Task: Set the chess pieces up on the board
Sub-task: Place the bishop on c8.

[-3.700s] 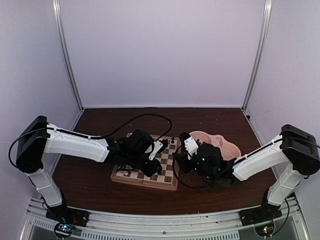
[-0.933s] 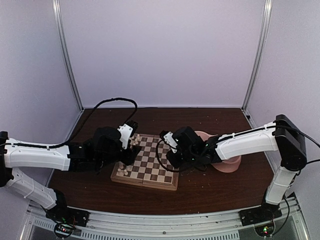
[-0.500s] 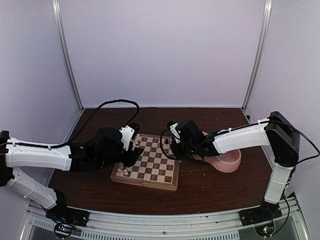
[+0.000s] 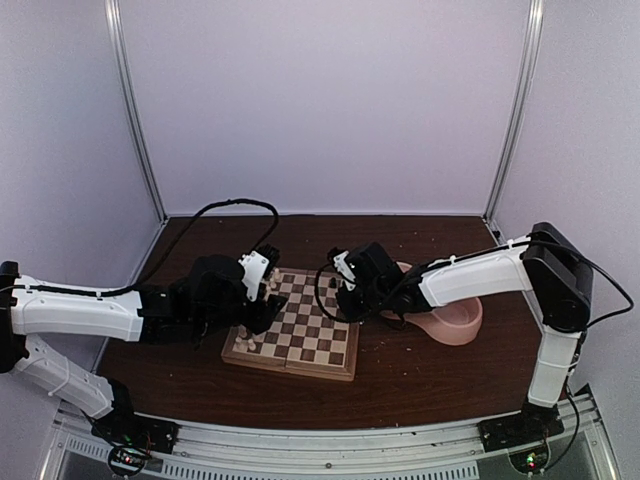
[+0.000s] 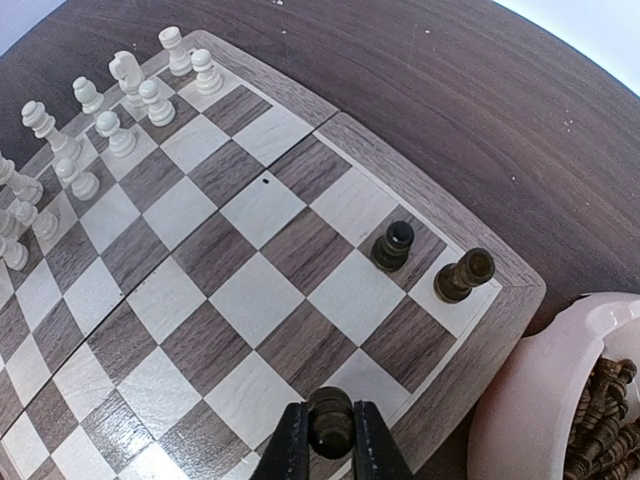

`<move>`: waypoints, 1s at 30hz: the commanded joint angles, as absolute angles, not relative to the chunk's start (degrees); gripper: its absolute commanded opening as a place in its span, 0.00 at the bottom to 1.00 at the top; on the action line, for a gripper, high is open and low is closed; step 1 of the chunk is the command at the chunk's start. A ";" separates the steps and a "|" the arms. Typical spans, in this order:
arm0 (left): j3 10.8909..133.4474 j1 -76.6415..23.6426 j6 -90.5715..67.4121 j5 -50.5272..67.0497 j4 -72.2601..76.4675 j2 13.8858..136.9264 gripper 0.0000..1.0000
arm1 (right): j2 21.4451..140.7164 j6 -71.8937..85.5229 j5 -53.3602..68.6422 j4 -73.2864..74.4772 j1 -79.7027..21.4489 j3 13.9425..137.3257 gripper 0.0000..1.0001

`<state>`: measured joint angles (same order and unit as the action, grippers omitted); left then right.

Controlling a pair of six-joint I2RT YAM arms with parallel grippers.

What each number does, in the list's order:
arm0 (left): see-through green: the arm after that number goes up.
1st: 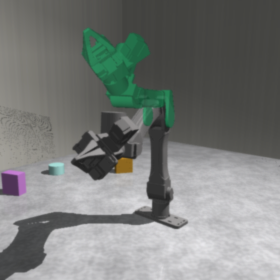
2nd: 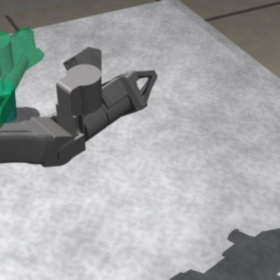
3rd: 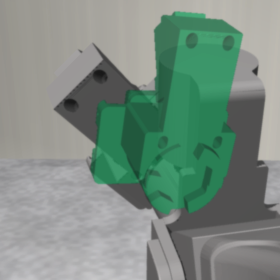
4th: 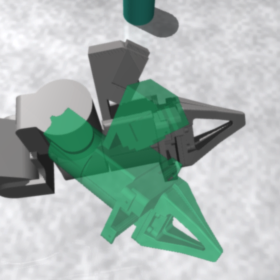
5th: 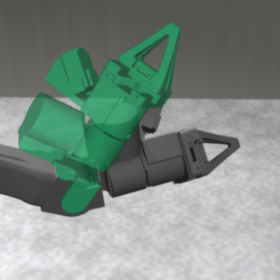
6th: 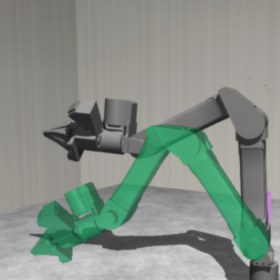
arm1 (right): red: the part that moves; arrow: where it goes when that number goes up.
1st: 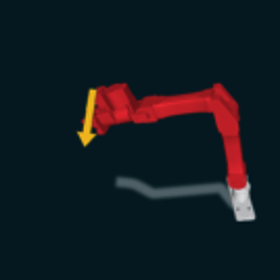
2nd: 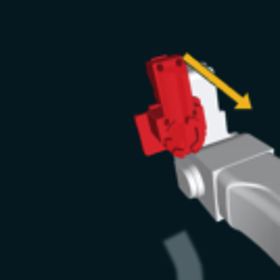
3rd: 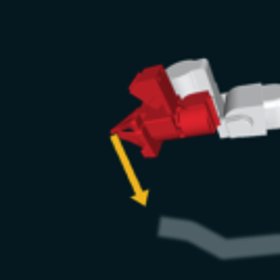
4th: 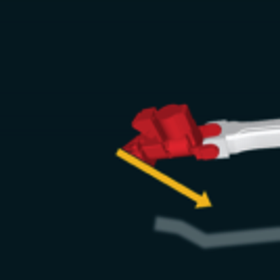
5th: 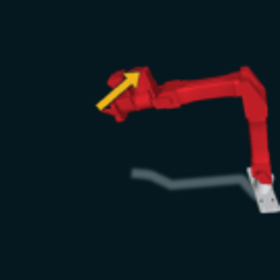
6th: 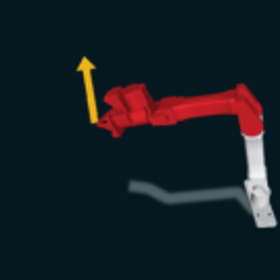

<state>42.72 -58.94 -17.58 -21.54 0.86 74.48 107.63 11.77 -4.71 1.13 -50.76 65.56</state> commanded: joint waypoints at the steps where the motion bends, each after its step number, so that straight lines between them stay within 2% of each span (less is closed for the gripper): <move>1: 43.64 -58.75 -17.23 -22.64 1.76 73.48 0.56 | 108.57 11.38 -4.31 3.43 -50.89 67.53 0.10; 30: 43.54 -58.79 -18.11 -20.54 2.02 72.61 0.56 | 111.97 9.93 -8.44 6.16 -50.19 70.26 0.13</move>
<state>42.72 -58.92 -17.65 -21.17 0.80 73.76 110.80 10.37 -6.90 5.37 -50.61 69.14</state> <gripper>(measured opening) 0.563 0.136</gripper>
